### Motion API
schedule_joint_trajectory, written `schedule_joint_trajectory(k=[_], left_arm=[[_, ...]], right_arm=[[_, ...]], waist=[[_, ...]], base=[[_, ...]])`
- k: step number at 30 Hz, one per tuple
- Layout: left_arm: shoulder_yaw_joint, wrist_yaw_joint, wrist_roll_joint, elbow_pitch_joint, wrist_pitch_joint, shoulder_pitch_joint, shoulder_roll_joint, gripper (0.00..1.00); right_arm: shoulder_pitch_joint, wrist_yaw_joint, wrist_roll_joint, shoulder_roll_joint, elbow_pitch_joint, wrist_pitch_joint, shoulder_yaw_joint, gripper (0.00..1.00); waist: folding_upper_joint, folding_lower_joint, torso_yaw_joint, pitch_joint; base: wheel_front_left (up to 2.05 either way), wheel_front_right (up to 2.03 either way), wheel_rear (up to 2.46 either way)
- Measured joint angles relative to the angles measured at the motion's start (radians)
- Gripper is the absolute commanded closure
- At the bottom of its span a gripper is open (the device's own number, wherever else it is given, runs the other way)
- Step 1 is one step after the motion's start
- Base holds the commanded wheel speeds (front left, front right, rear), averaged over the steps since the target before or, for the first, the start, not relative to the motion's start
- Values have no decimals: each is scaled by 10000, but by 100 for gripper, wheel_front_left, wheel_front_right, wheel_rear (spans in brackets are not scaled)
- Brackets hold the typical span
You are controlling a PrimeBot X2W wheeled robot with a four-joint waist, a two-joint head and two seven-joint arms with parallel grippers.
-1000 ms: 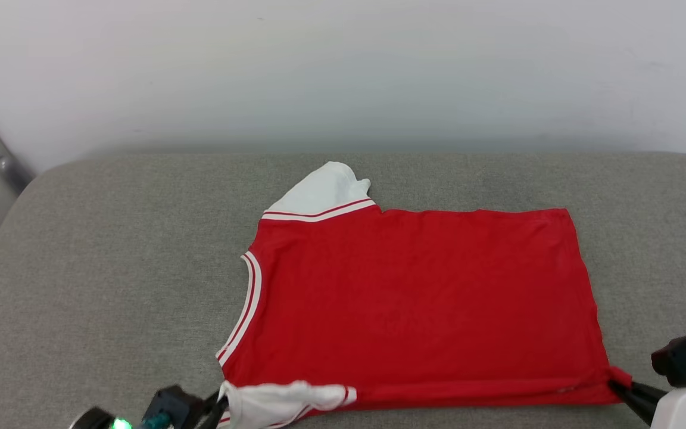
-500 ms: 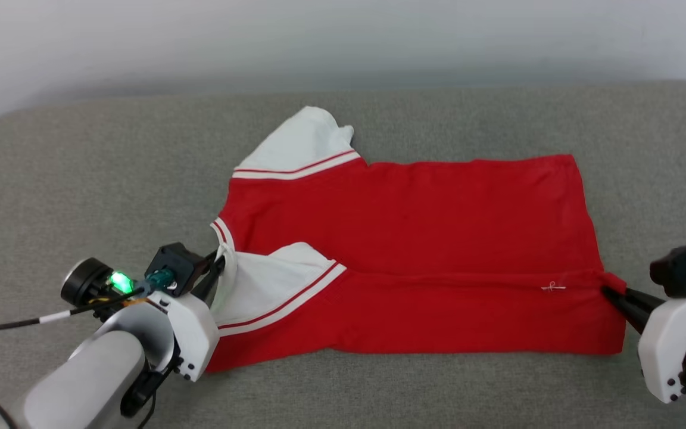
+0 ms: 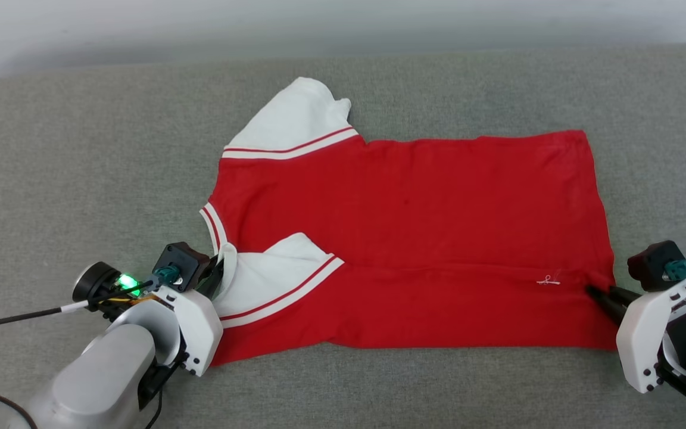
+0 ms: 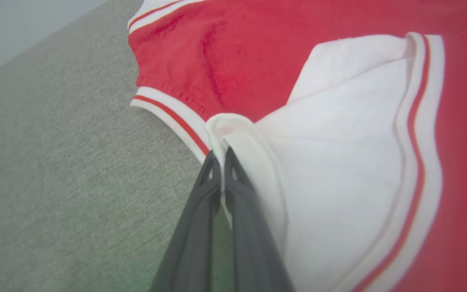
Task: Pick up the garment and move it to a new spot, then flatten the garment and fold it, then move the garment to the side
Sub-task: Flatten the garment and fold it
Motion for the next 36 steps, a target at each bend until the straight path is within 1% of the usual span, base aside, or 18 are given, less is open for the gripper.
schedule_joint_trajectory(k=[4, 9, 11, 14, 16, 19, 21, 25, 27, 30, 34, 36], left_arm=[[-6, -10, 21, 445, -516, 27, -102, 0], [221, -10, -12, 481, -938, -112, 105, 0], [339, -10, -79, 370, -940, -307, 217, 0], [378, -69, -211, -38, -430, -568, 339, 0], [324, -284, -472, -320, 343, -689, 474, 0], [-46, -593, -802, -779, 1967, -924, 759, 0], [-274, -727, -1206, -1091, 3124, -1125, 903, 0], [-748, -834, -2368, -1609, 5469, -1345, 1095, 0], [-984, -848, -2777, -1839, 6360, -1472, 1220, 0], [-1434, -848, -3221, -2157, 7419, -1704, 1423, 0], [-1795, -849, -3923, -2278, 8303, -1727, 1499, 0], [-2008, -849, -4052, -2284, 8606, -1738, 1499, 0]], right_arm=[[62, 0, 36, 31, 207, -529, 54, 0], [340, 0, 46, -117, 180, -1122, -253, 0], [541, 0, 46, -138, 117, -1227, -385, 0], [773, 0, -40, -127, -10, -1275, -522, 0], [905, 0, -59, -105, -96, -1266, -617, 0], [1046, 0, -165, -50, -203, -1197, -759, 0], [1112, 0, -242, 25, -240, -1183, -872, 0], [1212, 0, -431, 228, -245, -1168, -1035, 0], [1269, 0, -500, 347, -238, -1141, -1064, 0], [1267, 0, -577, 435, -257, -1099, -1078, 0], [1225, 0, -652, 472, -253, -1039, -1131, 0], [1210, 0, -671, 497, -240, -1030, -1145, 0]], waist=[[0, 0, 64, -399], [0, -1, 151, -1059], [0, -1, 198, -1320], [0, -2, 266, -1665], [0, -2, 302, -1844], [0, -2, 351, -2005], [0, -2, 362, -2040], [0, -2, 341, -1998], [0, -2, 314, -1953], [0, -2, 237, -1872], [0, -2, 78, -1726], [0, -2, -10, -1638]], base=[[0, 0, 0], [0, 0, 0], [0, 0, 0], [0, 0, 0], [0, 0, 0], [0, 0, 0], [0, 0, 0], [0, 0, 0], [0, 0, 0], [0, 0, 0], [0, 0, 0], [0, 0, 0]])
